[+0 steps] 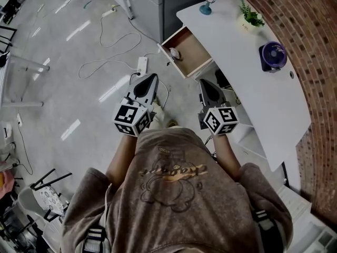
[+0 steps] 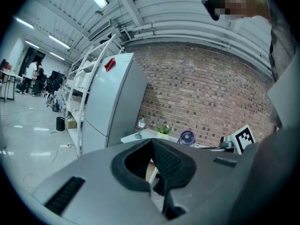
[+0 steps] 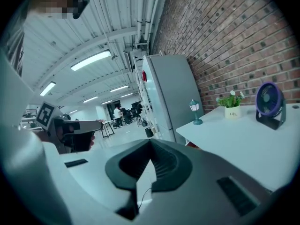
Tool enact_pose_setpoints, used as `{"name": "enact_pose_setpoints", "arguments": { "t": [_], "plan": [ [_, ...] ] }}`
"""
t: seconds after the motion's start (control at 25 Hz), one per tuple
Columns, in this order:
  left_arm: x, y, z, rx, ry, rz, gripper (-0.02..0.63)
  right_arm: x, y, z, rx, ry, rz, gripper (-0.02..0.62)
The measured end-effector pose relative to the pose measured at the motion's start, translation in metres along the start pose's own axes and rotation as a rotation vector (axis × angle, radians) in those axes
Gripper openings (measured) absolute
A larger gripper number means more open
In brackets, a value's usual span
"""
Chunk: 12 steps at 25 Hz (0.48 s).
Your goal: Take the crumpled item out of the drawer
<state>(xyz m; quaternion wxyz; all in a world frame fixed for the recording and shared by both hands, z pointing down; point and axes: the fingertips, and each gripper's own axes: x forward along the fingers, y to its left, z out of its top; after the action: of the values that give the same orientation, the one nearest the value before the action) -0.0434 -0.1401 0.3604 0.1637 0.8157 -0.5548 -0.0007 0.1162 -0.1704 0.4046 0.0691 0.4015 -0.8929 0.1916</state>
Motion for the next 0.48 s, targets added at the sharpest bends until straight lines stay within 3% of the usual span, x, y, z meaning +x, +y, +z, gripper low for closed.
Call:
{"name": "enact_pose_setpoints", "arguments": {
  "t": [0.48],
  "plan": [
    [0.077,0.047,0.021,0.003,0.037,-0.078,0.006,0.07,-0.032,0.025,0.017,0.0,-0.056,-0.005]
  ]
}}
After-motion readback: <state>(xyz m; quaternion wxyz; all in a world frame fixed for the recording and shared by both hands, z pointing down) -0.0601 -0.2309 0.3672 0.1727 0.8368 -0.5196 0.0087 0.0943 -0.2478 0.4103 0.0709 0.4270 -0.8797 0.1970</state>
